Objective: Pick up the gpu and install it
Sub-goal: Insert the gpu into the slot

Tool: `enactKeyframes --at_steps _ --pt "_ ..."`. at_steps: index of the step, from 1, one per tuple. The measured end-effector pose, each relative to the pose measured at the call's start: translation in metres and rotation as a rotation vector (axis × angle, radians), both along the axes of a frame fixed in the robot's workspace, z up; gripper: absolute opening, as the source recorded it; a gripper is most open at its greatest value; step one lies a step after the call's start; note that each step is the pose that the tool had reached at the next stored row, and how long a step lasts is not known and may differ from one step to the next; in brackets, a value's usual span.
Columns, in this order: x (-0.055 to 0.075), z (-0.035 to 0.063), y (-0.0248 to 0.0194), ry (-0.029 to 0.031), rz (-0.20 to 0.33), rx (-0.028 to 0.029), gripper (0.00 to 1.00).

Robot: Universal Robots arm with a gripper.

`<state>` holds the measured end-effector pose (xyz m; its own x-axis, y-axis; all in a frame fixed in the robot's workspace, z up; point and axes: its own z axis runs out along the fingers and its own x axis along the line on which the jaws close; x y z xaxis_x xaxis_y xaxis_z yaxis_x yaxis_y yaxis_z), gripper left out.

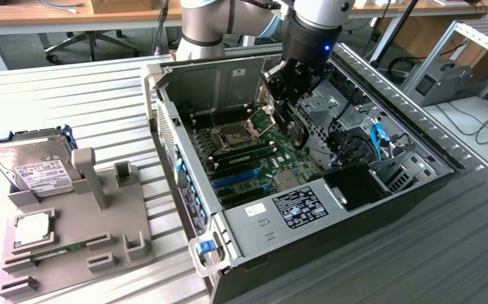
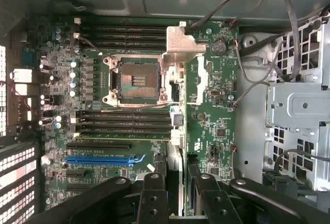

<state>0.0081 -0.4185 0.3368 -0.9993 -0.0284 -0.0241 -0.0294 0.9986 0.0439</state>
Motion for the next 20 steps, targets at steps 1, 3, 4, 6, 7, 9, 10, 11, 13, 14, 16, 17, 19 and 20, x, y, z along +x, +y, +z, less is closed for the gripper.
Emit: enactKeyframes --at_steps 1,3,4,6,7,9,10,11,13,14,16,17,19,20 --pt "0.0 -0.0001 0.0 0.0 0.032 0.0 0.26" --pt "0.0 -0.0004 0.0 0.0 0.117 0.0001 0.26" --pt "0.0 -0.0004 0.0 0.0 0.157 0.0001 0.26" --pt "0.0 -0.0007 0.0 0.0 0.233 0.0 0.26" --pt "0.0 -0.0007 0.0 0.0 0.267 0.0 0.26" --pt "0.0 -0.0008 0.0 0.0 0.305 0.0 0.26" --pt "0.0 -0.0008 0.0 0.0 0.31 0.0 0.26" --pt "0.0 -0.0009 0.0 0.0 0.314 0.0001 0.26" --pt "0.0 -0.0009 0.0 0.0 0.324 0.0 0.26" --pt "0.0 -0.0009 0.0 0.0 0.328 0.0 0.26" --pt "0.0 -0.0009 0.0 0.0 0.337 0.0 0.26" --pt "0.0 -0.0009 0.0 0.0 0.341 0.0 0.26" --pt "0.0 -0.0009 0.0 0.0 0.351 0.0 0.26" --pt "0.0 -0.0009 0.0 0.0 0.357 0.0 0.26"
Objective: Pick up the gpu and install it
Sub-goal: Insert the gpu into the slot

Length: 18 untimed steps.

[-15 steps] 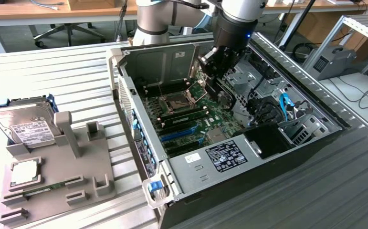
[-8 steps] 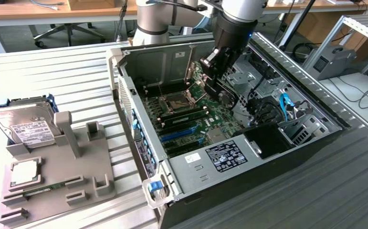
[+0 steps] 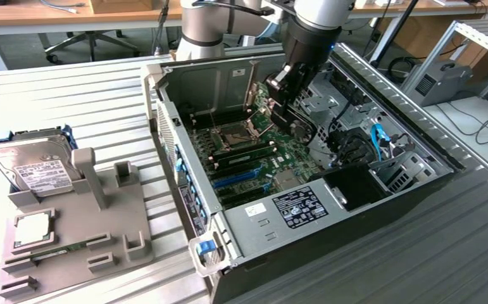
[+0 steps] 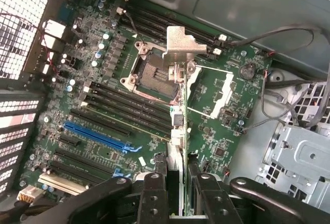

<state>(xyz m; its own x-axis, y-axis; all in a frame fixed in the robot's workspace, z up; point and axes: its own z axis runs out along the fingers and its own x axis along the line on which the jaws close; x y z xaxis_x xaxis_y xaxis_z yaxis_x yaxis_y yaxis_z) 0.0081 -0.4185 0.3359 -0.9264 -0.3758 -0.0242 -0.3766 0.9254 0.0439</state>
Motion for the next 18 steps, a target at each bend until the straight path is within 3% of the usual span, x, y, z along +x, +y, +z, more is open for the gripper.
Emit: enactKeyframes --at_steps 18 --pt "0.0 -0.0001 0.0 0.0 0.113 0.0 0.26"
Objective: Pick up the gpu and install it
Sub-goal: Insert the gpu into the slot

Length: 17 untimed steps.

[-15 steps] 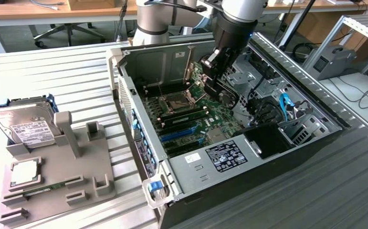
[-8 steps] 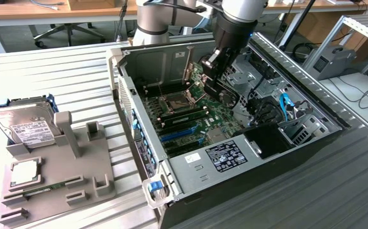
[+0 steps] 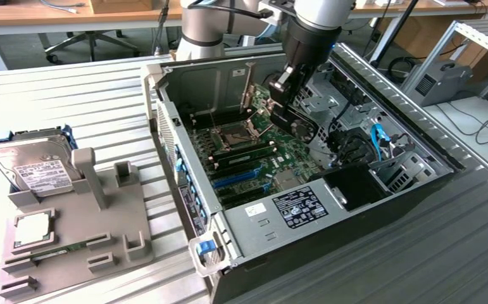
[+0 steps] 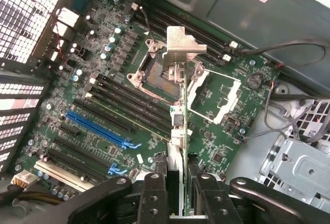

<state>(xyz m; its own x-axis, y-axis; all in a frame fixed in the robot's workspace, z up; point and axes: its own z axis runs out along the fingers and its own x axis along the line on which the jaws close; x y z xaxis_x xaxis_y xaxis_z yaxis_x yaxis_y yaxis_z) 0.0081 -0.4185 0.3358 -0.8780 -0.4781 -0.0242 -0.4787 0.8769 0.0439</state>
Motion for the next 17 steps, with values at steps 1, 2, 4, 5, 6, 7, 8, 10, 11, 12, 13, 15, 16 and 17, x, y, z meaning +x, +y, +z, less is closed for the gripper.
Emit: enactKeyframes --at_steps 1,2,4,5,6,7,8,10,11,12,13,15,16,17 --pt "0.0 0.0 0.0 0.0 0.006 0.0 0.26" --pt "0.0 0.0 0.0 0.0 0.012 0.0 0.26" --pt "0.0 0.0 0.0 0.0 0.023 0.0 0.26" --pt "0.0 0.0 0.0 0.0 0.028 0.0 0.26" --pt "0.0 0.0 0.0 0.0 0.034 0.0 0.26" --pt "0.0 0.0 0.0 0.0 0.043 0.0 0.26" --pt "0.0 0.0 0.0 0.0 0.052 0.0001 0.26" --pt "0.0 0.0 0.0 0.0 0.065 0.0 0.26" --pt "0.0 0.0 0.0 0.0 0.073 -0.0001 0.26" --pt "0.0 -0.0001 0.0 0.0 0.079 0.0 0.26" --pt "0.0 -0.0001 0.0 0.0 0.085 0.0 0.26" --pt "0.0 -0.0001 0.0 0.0 0.099 0.0 0.26" --pt "0.0 -0.0001 0.0 0.0 0.112 0.0 0.26" --pt "0.0 -0.0001 0.0 0.0 0.118 0.0 0.26"
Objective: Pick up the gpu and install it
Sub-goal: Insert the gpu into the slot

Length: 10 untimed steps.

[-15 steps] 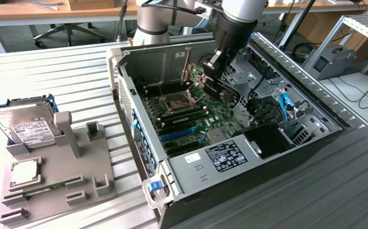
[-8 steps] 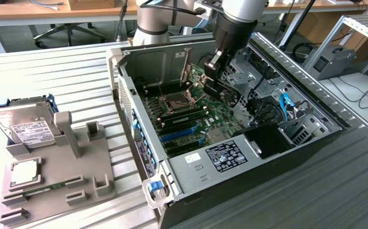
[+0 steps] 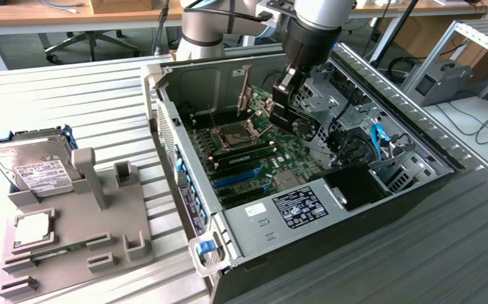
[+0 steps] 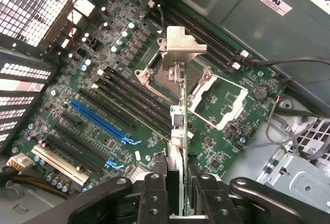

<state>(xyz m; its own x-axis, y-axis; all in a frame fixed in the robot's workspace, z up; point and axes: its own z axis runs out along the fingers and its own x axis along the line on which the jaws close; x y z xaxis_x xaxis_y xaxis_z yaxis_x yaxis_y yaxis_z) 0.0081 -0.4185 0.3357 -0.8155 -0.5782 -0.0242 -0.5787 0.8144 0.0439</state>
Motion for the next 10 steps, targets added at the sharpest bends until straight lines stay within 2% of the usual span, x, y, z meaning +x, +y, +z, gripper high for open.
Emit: enactKeyframes --at_steps 10 --pt "0.0 -0.0001 0.0 0.0 0.06 0.0 0.26"
